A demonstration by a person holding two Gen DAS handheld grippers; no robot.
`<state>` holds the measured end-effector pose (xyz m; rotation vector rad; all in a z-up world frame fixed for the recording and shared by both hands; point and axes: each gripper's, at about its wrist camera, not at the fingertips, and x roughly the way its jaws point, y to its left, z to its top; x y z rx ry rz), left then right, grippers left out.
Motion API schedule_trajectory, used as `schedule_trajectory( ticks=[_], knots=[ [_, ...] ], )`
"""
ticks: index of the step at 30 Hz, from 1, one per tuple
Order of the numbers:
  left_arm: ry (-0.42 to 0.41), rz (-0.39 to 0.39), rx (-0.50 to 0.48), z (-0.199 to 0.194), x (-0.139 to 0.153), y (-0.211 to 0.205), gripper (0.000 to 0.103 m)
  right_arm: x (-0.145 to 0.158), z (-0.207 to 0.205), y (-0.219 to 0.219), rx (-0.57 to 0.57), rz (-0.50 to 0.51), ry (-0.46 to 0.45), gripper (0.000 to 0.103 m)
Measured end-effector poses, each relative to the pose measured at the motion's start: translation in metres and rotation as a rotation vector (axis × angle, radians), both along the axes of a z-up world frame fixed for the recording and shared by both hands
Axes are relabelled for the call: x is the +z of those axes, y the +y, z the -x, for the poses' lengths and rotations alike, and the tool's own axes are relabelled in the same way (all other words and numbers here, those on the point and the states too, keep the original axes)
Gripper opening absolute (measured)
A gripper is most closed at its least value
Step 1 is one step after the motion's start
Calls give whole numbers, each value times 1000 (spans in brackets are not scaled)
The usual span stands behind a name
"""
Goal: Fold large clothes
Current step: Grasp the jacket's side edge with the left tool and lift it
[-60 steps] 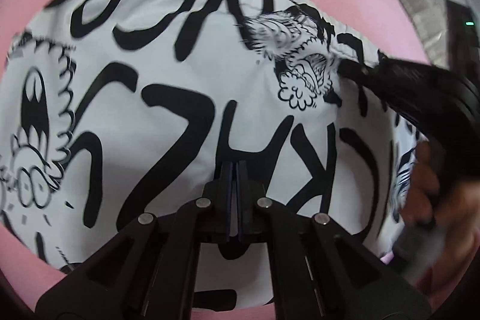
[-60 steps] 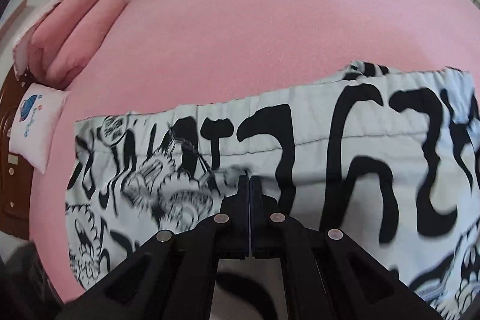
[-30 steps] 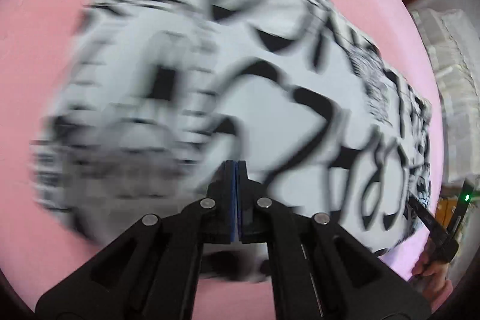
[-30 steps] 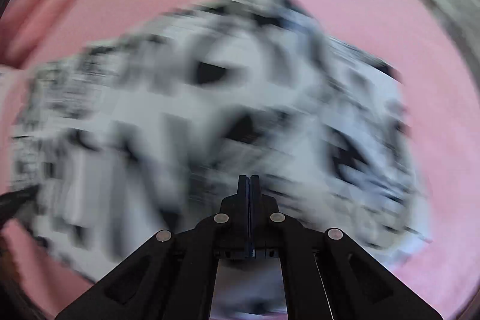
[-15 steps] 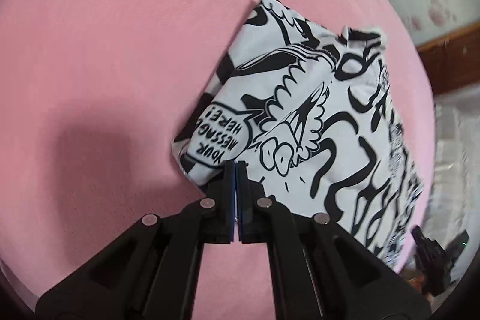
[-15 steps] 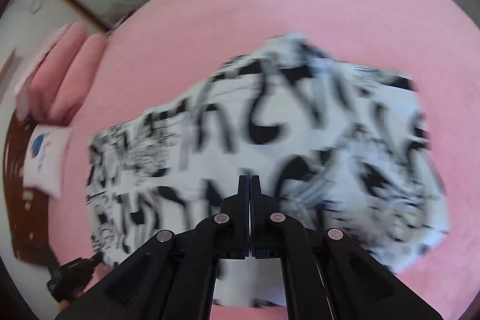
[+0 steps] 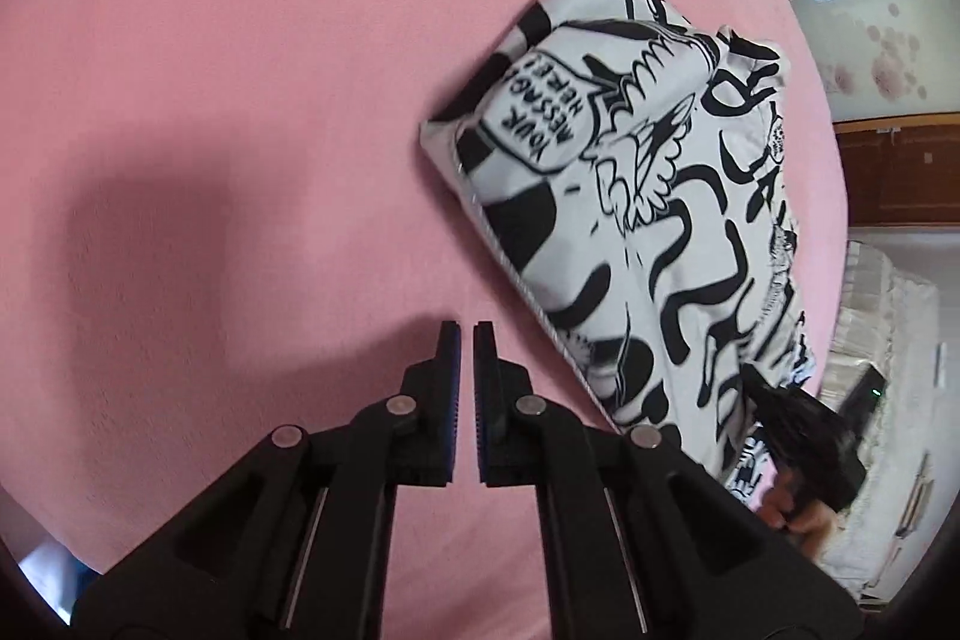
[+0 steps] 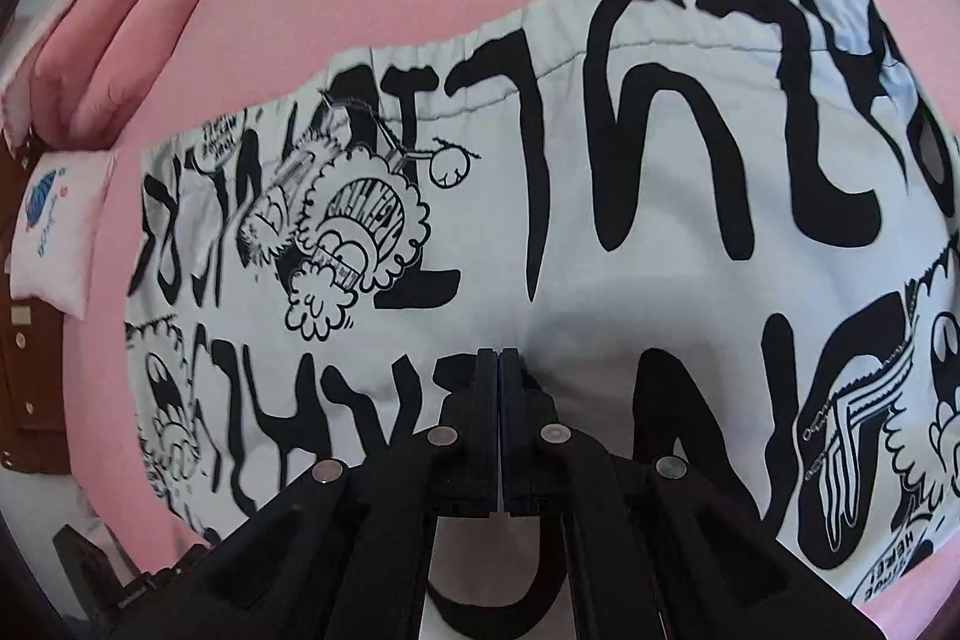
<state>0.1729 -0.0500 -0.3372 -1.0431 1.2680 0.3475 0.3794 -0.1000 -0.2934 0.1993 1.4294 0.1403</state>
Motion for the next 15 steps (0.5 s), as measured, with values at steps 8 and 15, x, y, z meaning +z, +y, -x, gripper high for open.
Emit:
schedule_trajectory(
  ticks=[8, 15],
  knots=[
    [-119, 47, 122, -2, -4, 5, 59, -21, -19, 24, 127, 71, 81, 0],
    [-221, 166, 234, -21, -35, 24, 59, -19, -26, -25, 2, -34, 100, 0]
  ],
)
